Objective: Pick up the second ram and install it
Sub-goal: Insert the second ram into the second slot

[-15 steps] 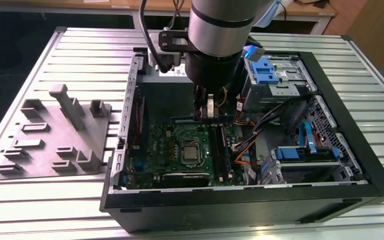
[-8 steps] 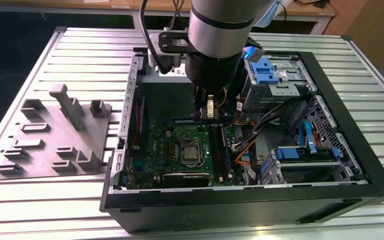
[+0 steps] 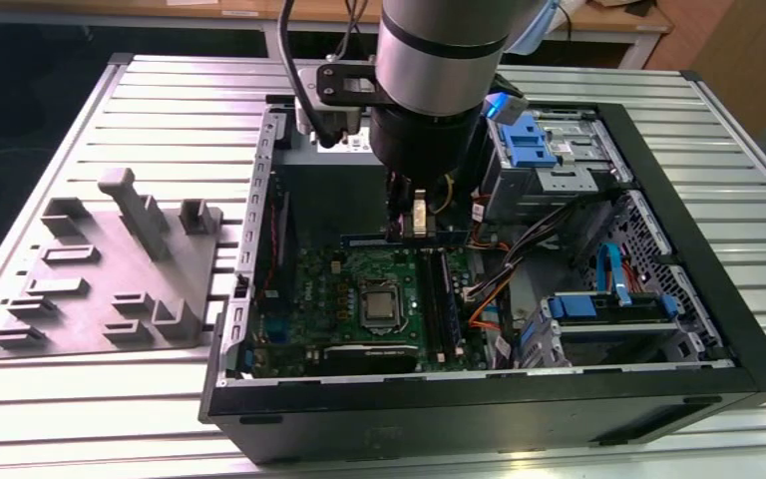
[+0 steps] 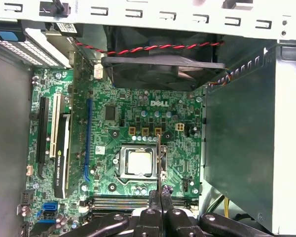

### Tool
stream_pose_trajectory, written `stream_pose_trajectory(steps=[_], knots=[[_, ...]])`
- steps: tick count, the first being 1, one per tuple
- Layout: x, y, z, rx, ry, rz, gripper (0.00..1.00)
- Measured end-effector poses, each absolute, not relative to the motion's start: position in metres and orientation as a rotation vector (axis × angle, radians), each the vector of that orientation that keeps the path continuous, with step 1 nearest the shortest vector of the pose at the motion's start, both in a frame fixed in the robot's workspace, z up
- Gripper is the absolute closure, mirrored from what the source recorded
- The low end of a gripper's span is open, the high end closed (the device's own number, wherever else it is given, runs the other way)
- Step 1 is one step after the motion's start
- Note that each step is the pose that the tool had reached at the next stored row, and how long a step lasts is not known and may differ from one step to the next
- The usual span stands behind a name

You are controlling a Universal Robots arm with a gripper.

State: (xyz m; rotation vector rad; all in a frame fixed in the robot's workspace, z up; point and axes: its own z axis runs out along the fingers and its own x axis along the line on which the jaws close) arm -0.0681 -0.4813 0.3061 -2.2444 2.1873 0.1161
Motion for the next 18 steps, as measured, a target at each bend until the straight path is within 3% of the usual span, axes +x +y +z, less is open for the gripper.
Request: stream_pose_trajectory(steps=[18], knots=[[-0.0681,-0.4812,0.306,-1.908,2.473,0.113,0.89]])
